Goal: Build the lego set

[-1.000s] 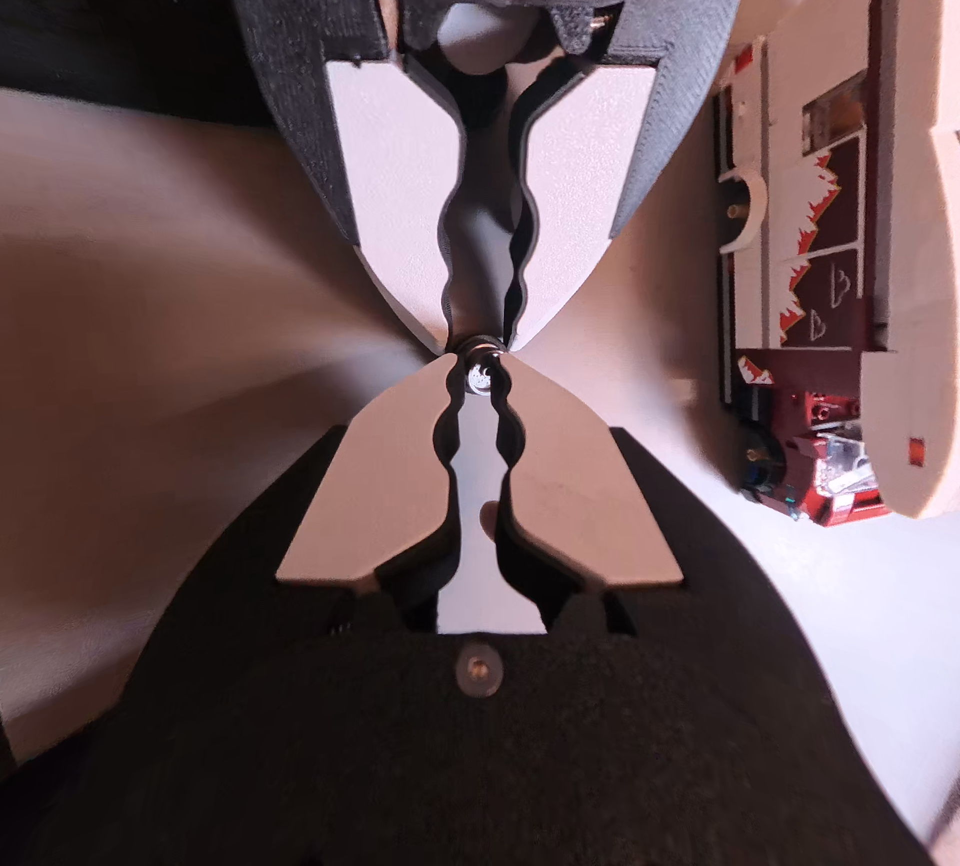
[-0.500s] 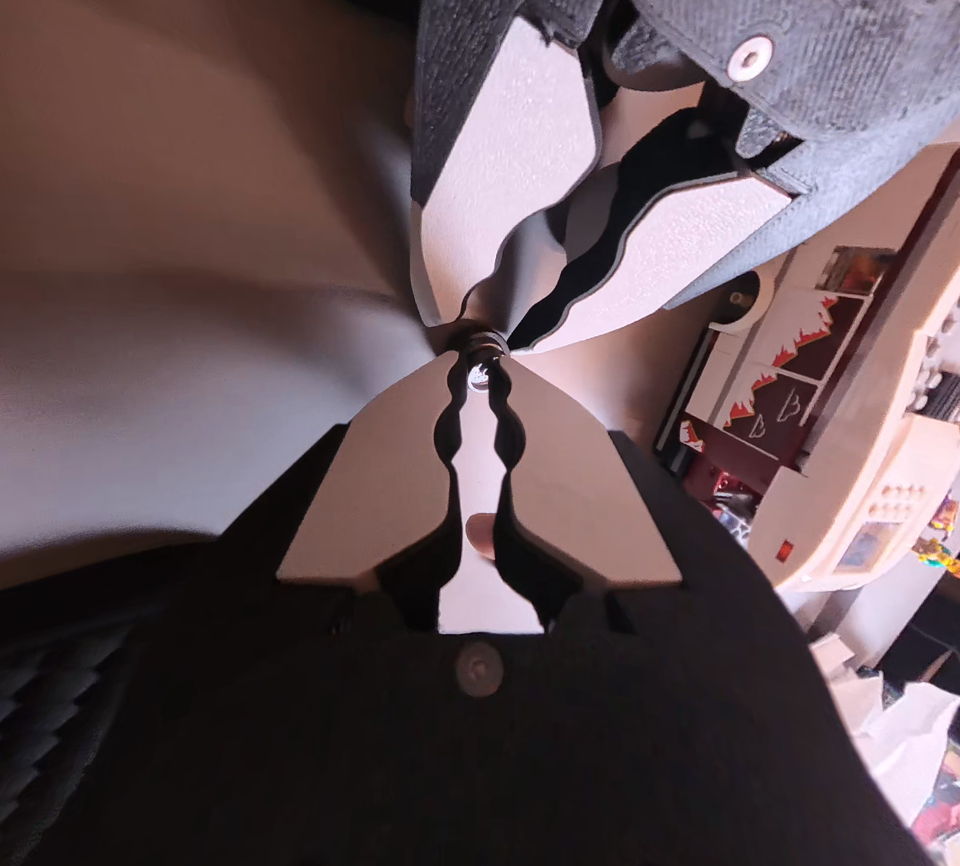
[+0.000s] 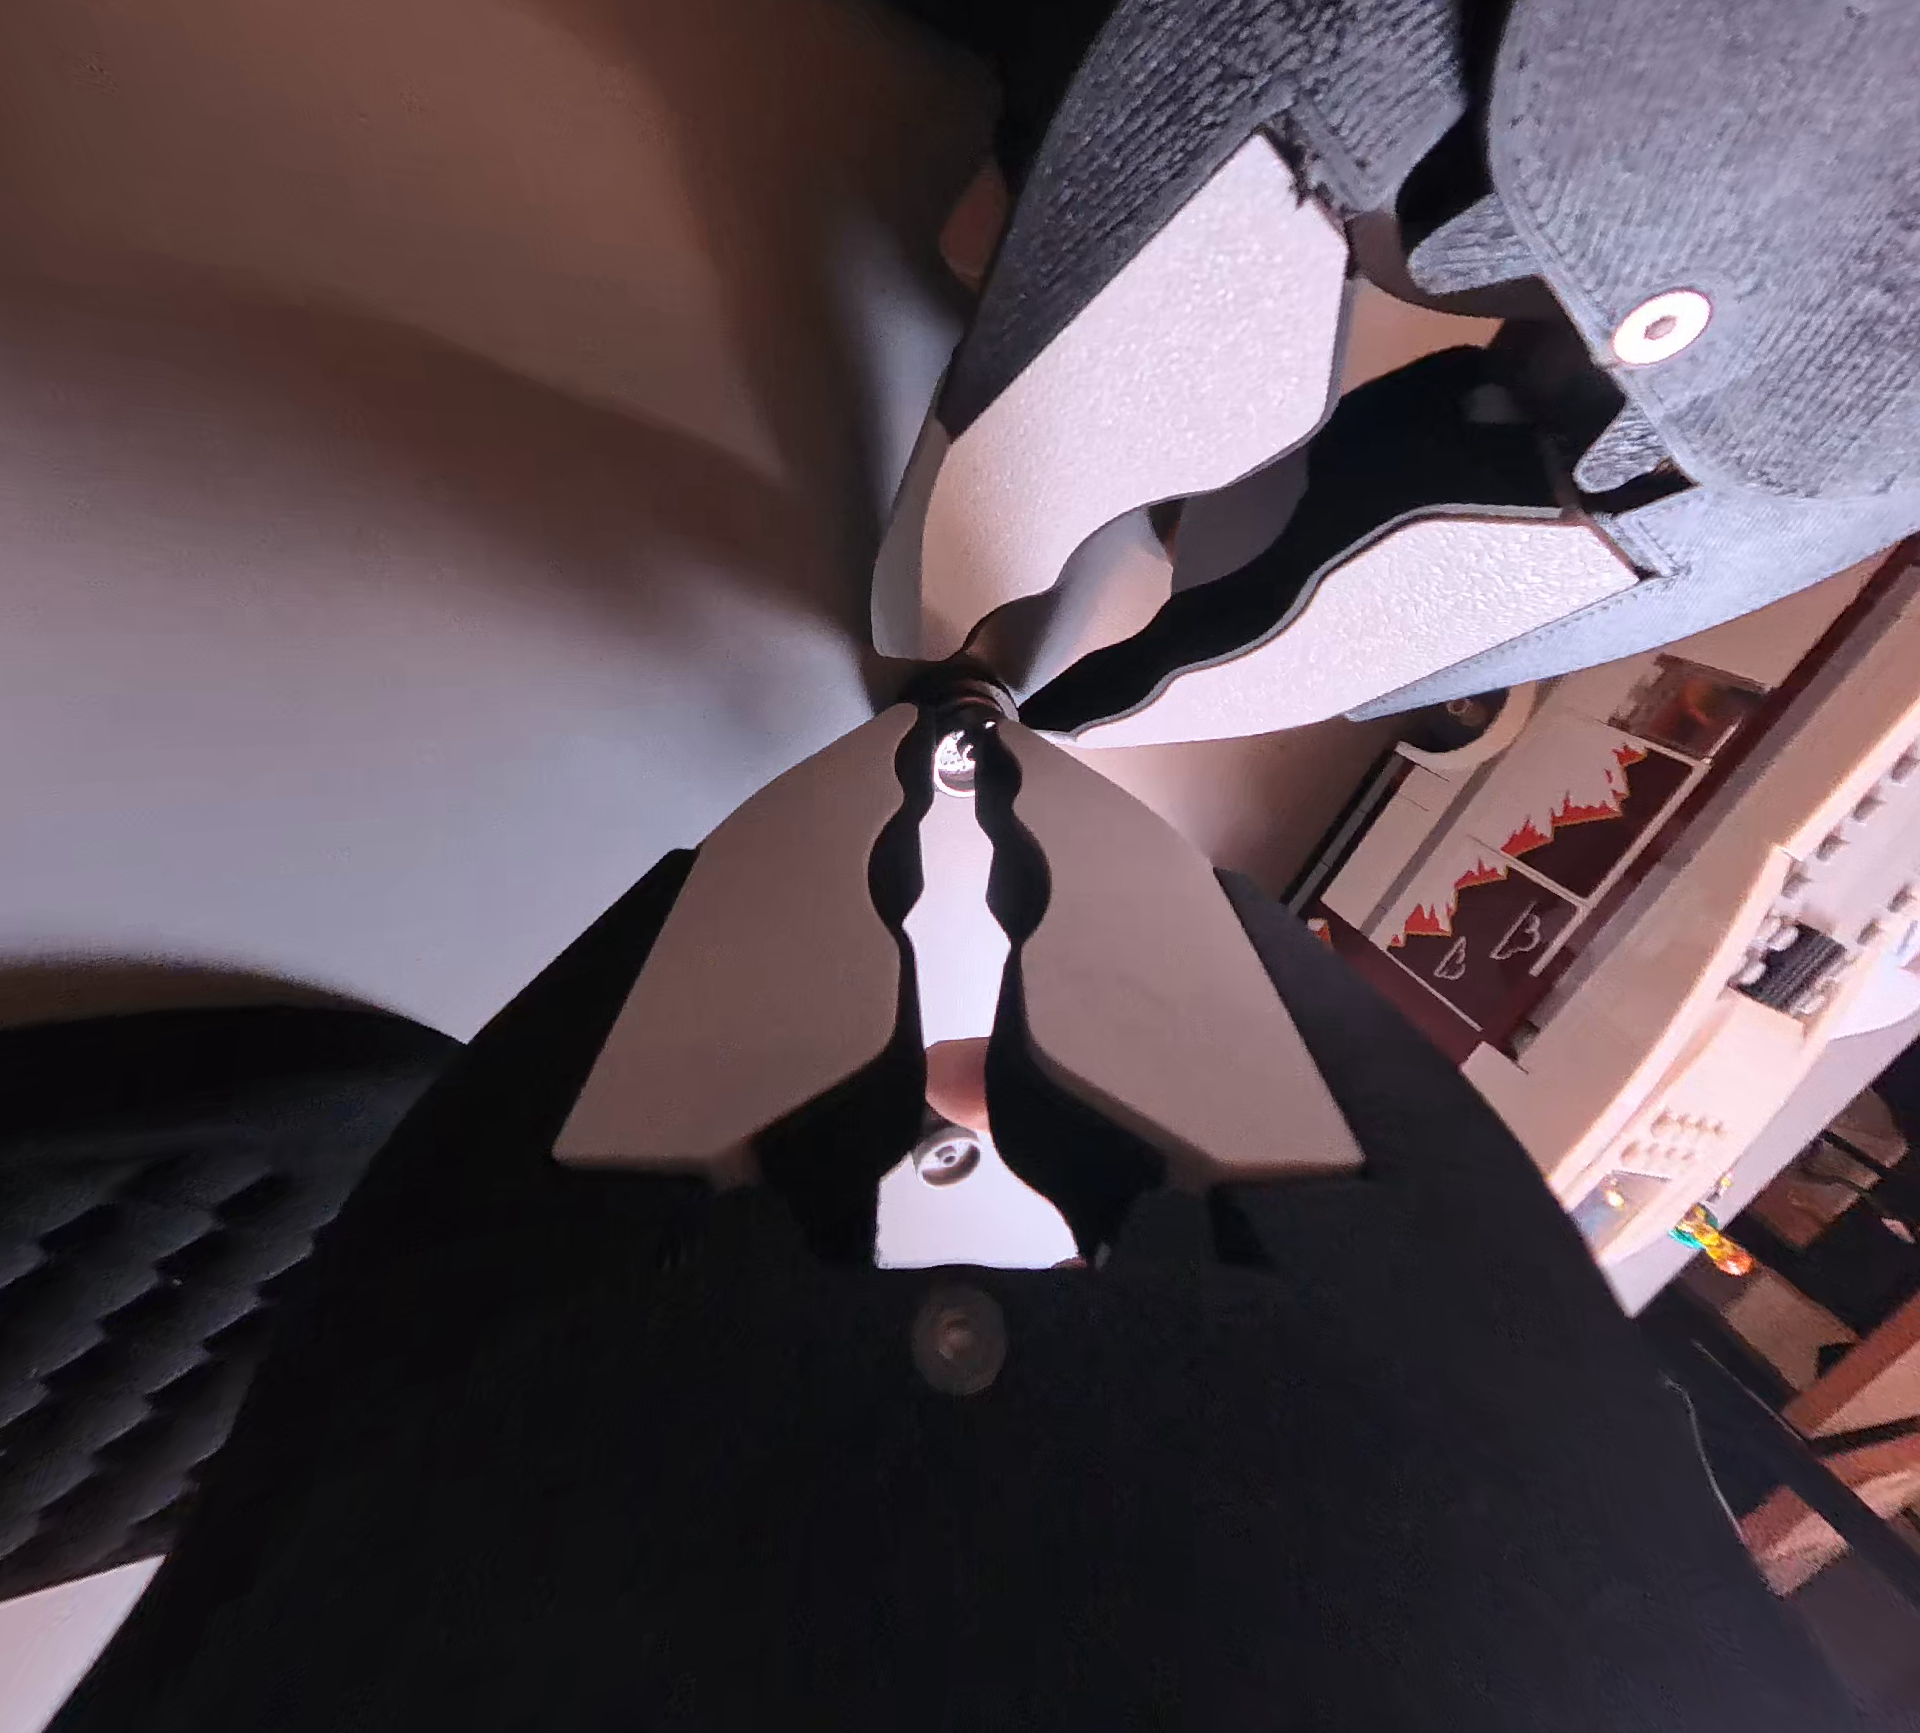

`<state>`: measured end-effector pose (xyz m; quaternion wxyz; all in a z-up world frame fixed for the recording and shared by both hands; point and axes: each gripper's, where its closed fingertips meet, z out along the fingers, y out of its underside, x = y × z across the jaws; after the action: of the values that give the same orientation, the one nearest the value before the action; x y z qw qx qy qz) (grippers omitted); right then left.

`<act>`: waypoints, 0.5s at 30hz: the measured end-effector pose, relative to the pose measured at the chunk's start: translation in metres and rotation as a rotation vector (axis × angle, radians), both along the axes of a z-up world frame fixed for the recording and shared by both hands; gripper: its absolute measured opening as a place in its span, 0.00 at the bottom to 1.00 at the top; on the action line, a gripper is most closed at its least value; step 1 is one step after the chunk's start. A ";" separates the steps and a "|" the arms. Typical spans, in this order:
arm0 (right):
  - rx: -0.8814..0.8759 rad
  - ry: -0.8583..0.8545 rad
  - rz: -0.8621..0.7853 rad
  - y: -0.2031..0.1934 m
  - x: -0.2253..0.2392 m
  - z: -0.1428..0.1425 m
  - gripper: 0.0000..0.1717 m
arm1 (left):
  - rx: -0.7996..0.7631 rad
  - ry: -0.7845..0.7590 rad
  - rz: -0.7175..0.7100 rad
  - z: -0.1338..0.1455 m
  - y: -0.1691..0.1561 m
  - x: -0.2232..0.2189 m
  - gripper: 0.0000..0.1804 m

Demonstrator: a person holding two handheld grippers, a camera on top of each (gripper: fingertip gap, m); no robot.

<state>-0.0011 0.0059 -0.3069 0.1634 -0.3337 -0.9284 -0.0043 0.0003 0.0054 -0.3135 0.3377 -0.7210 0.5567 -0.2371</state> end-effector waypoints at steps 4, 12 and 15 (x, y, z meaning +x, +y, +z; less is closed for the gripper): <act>-0.015 -0.004 -0.014 -0.001 -0.001 -0.001 0.04 | -0.001 -0.002 0.004 0.000 0.001 0.000 0.14; -0.136 0.159 -0.157 -0.001 -0.002 0.001 0.05 | 0.004 -0.007 0.007 0.001 0.002 0.001 0.14; -0.198 0.239 -0.195 -0.002 -0.003 0.003 0.08 | 0.001 -0.009 0.001 0.001 0.001 0.001 0.14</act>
<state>-0.0036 0.0043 -0.3037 0.2377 -0.4349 -0.8614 0.1109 0.0013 0.0069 -0.3127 0.3407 -0.7201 0.5549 -0.2398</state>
